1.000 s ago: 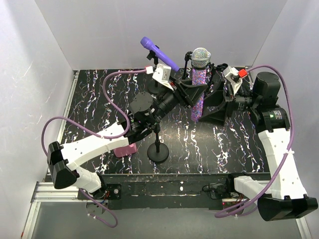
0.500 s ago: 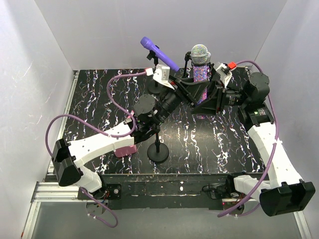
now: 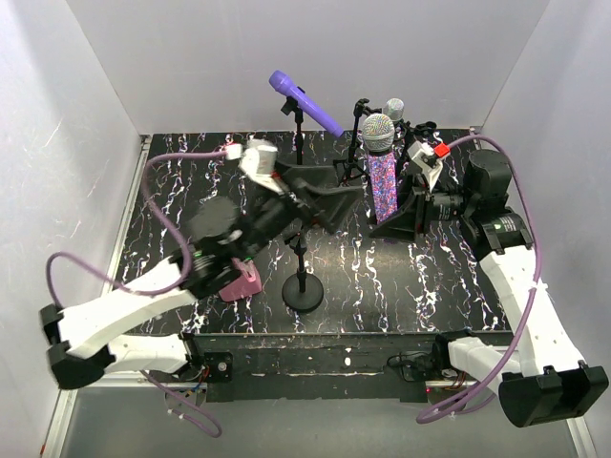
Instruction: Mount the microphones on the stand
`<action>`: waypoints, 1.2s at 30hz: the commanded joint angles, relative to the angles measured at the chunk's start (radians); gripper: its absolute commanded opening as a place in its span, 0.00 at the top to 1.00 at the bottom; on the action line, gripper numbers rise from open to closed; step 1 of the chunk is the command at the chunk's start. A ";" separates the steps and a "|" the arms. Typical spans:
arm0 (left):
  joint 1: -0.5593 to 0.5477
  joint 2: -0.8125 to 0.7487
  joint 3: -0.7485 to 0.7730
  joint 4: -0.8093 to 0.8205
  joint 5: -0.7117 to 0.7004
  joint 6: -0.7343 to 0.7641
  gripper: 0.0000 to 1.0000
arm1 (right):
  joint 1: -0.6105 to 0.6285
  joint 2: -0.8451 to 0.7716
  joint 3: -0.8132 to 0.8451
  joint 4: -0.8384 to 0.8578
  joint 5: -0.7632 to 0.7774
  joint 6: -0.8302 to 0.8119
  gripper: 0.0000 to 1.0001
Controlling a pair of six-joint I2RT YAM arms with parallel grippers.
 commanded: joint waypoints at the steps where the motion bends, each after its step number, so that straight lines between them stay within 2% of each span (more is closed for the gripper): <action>1: -0.002 -0.205 -0.032 -0.259 0.018 0.081 0.02 | -0.015 -0.025 0.095 -0.256 0.012 -0.319 0.99; 7: -0.003 -0.360 -0.066 -0.562 -0.052 0.145 0.02 | -0.017 -0.008 0.119 -0.401 0.047 -0.534 0.99; 13: -0.002 -0.422 -0.095 -0.751 -0.040 0.217 0.02 | -0.014 0.015 0.134 -0.487 0.033 -0.693 0.99; 20: -0.002 -0.495 -0.152 -0.778 -0.040 0.257 0.02 | -0.008 0.050 0.123 -0.547 0.015 -0.834 0.99; 30: -0.002 -0.586 -0.231 -0.817 -0.020 0.277 0.02 | 0.069 0.070 0.085 -0.607 0.069 -1.012 0.99; 36: -0.002 -0.638 -0.296 -0.797 0.060 0.325 0.02 | 0.117 0.112 0.088 -0.626 0.044 -1.074 0.99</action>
